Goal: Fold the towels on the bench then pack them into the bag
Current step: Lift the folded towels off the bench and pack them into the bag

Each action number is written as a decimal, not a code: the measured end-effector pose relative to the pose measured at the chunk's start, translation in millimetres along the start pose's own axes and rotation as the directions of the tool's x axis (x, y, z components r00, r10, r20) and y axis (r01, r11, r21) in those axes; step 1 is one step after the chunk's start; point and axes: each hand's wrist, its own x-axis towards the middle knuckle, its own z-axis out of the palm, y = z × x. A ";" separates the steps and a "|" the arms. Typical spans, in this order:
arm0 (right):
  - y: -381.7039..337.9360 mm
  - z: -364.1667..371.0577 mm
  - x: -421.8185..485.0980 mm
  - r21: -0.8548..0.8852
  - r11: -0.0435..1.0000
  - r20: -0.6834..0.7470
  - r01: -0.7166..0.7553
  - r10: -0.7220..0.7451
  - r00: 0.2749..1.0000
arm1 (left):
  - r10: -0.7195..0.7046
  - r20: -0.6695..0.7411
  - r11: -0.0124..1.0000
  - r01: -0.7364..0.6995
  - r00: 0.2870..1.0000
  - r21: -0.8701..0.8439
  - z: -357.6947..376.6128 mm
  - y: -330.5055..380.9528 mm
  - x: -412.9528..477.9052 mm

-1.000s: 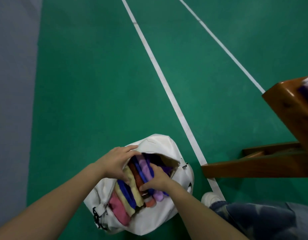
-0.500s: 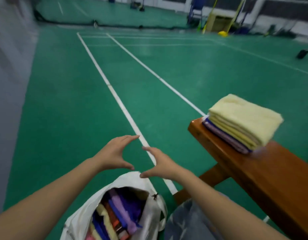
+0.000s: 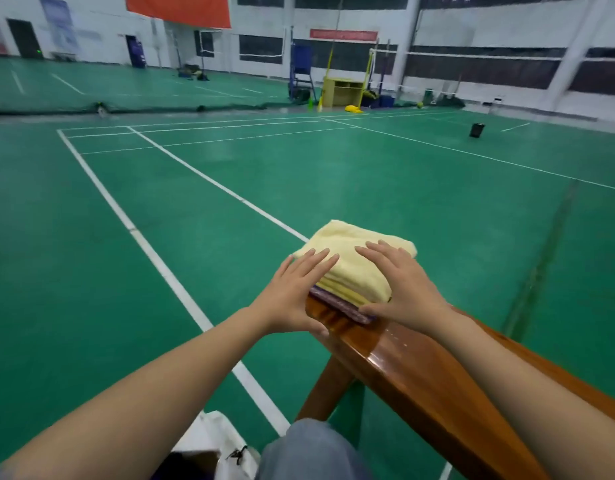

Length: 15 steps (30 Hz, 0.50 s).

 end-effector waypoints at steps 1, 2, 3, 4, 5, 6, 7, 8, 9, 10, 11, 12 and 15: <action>10.4 0.8 -2.8 -0.032 0.999 0.024 -0.009 0.010 1.000 | 0.012 0.012 1.000 -0.012 1.000 0.020 5.6 0.4 8.7; 19.7 3.5 -5.3 -0.061 0.998 0.054 -0.014 0.017 0.998 | 0.020 0.032 0.999 -0.021 0.999 0.037 11.2 0.3 16.3; 26.6 7.0 -7.2 -0.092 0.996 0.086 -0.012 0.020 0.996 | 0.022 0.057 0.998 -0.025 0.998 0.059 16.3 -0.6 22.1; 33.7 12.5 -8.4 -0.122 0.992 0.115 -0.005 0.019 0.993 | 0.022 0.081 0.996 -0.029 0.996 0.085 21.7 -2.8 27.6; 39.6 19.0 -8.9 -0.149 0.989 0.143 0.008 0.014 0.990 | 0.021 0.103 0.993 -0.032 0.994 0.114 26.0 -5.0 32.2; 46.2 27.1 -9.7 -0.169 0.985 0.169 0.020 0.009 0.986 | 0.018 0.118 0.990 -0.034 0.993 0.134 32.1 -7.7 37.9; 47.3 33.3 -9.6 -0.185 0.982 0.185 0.038 -0.004 0.983 | 0.017 0.114 0.989 -0.034 0.993 0.147 33.7 -10.0 40.0; 49.3 39.9 -9.9 -0.193 0.980 0.191 0.050 -0.012 0.981 | 0.018 0.106 0.988 -0.034 0.994 0.149 36.8 -12.0 43.4; 51.3 46.5 -9.9 -0.196 0.979 0.188 0.052 -0.014 0.982 | 0.016 0.098 0.988 -0.031 0.995 0.150 40.2 -13.2 47.5; 52.4 52.1 -9.9 -0.196 0.979 0.177 0.049 -0.014 0.984 | 0.013 0.089 0.988 -0.026 0.996 0.149 44.2 -14.2 50.8; 52.7 57.1 -9.5 -0.193 0.980 0.163 0.045 -0.013 0.986 | 0.004 0.083 0.989 -0.016 0.997 0.145 47.8 -14.8 52.8; 53.1 61.7 -8.7 -0.188 0.981 0.144 0.043 -0.015 0.989 | -0.006 0.078 0.990 -0.005 0.997 0.138 51.2 -15.5 54.1; 54.3 73.1 -6.6 -0.185 0.981 0.030 0.058 -0.053 0.998 | -0.013 0.050 0.991 0.007 0.999 0.130 59.5 -19.6 55.0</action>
